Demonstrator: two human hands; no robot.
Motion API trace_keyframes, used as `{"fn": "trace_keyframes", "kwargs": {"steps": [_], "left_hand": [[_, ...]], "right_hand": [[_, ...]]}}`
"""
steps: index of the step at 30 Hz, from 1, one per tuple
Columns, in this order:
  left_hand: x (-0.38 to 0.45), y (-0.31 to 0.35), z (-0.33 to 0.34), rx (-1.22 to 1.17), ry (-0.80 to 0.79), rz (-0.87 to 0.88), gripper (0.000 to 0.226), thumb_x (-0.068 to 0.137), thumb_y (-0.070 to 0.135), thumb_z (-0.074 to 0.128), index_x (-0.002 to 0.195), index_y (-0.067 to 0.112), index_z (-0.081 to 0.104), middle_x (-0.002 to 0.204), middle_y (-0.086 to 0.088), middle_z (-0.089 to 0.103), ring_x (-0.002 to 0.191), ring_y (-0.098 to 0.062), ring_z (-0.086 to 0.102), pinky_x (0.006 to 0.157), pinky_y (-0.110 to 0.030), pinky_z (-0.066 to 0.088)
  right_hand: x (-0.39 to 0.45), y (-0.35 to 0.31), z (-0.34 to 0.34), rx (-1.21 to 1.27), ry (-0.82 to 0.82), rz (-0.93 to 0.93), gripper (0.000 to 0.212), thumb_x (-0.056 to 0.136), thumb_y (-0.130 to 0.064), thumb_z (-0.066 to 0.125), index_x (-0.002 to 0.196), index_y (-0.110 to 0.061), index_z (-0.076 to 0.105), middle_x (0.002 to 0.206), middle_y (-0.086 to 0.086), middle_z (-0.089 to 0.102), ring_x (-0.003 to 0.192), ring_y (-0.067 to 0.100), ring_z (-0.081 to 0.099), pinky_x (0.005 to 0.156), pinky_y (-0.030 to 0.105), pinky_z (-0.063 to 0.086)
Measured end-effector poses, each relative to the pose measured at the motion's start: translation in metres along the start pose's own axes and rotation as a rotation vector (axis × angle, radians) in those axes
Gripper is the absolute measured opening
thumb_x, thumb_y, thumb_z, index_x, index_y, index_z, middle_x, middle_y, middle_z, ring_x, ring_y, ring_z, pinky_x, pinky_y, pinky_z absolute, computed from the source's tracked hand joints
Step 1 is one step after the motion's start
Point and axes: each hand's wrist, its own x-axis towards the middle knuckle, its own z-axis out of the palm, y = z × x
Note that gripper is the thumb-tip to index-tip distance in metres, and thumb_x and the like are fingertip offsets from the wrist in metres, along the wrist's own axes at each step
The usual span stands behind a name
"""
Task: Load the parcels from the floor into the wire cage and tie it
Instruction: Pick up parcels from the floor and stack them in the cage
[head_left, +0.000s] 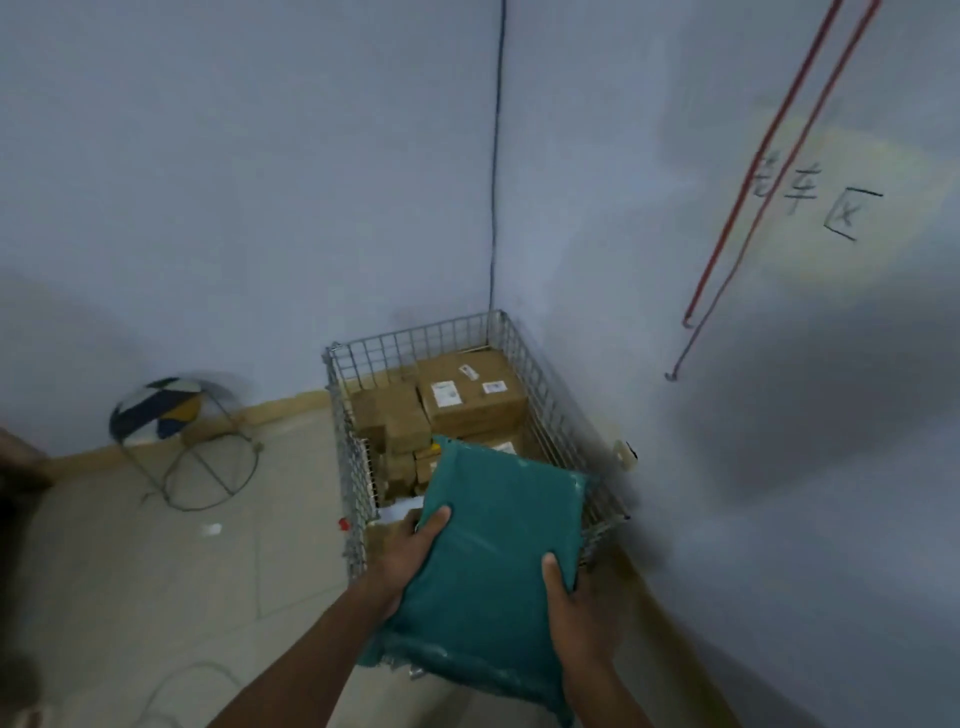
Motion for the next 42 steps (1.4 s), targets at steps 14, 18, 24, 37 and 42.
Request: {"fn": "trace_keyframes", "kwargs": {"steps": [14, 18, 24, 37, 42], "left_hand": [[0.034, 0.036, -0.293, -0.078, 0.252, 0.064, 0.046, 0.091, 0.055, 0.069, 0.123, 0.022, 0.058, 0.113, -0.007, 0.072, 0.097, -0.025, 0.074, 0.081, -0.04, 0.062], [0.074, 0.048, -0.315, -0.091, 0.215, 0.003, 0.047, 0.09, 0.058, 0.068, 0.123, 0.025, 0.057, 0.115, -0.006, 0.07, 0.099, -0.027, 0.072, 0.086, -0.044, 0.061], [0.152, 0.082, -0.358, -0.052, 0.169, -0.027, 0.055, 0.082, 0.057, 0.076, 0.124, 0.026, 0.058, 0.116, -0.006, 0.072, 0.093, -0.025, 0.076, 0.079, -0.043, 0.064], [0.342, 0.214, -0.316, 0.21, -0.228, -0.224, 0.069, 0.078, 0.046, 0.084, 0.136, 0.024, 0.053, 0.121, -0.009, 0.071, 0.098, -0.034, 0.074, 0.077, -0.047, 0.063], [0.391, 0.229, -0.247, 0.387, -0.471, -0.297, 0.071, 0.075, 0.05, 0.088, 0.134, 0.027, 0.057, 0.124, -0.009, 0.07, 0.102, -0.032, 0.074, 0.077, -0.045, 0.063]], "right_hand": [[-0.011, -0.029, 0.306, -0.212, -0.237, -0.004, 0.063, 0.087, -0.063, 0.059, 0.135, -0.023, 0.054, 0.125, 0.006, 0.066, 0.107, 0.027, 0.066, 0.094, 0.049, 0.057], [0.007, -0.049, 0.338, -0.182, -0.226, -0.02, 0.035, 0.102, -0.031, 0.056, 0.135, -0.022, 0.049, 0.136, 0.015, 0.059, 0.11, 0.029, 0.06, 0.074, 0.024, 0.057], [0.086, -0.036, 0.394, -0.089, -0.192, 0.199, 0.074, 0.093, -0.054, 0.063, 0.148, -0.013, 0.036, 0.13, 0.012, 0.054, 0.103, 0.028, 0.059, 0.085, 0.041, 0.055], [0.176, -0.084, 0.418, 0.589, 0.056, 0.428, 0.098, 0.061, -0.053, 0.095, 0.139, -0.021, 0.045, 0.132, 0.014, 0.064, 0.109, 0.039, 0.07, 0.088, 0.054, 0.058], [0.183, -0.087, 0.4, 0.774, 0.268, 0.415, 0.069, 0.08, -0.039, 0.085, 0.135, -0.013, 0.055, 0.126, 0.018, 0.069, 0.11, 0.044, 0.068, 0.092, 0.06, 0.055]]}}
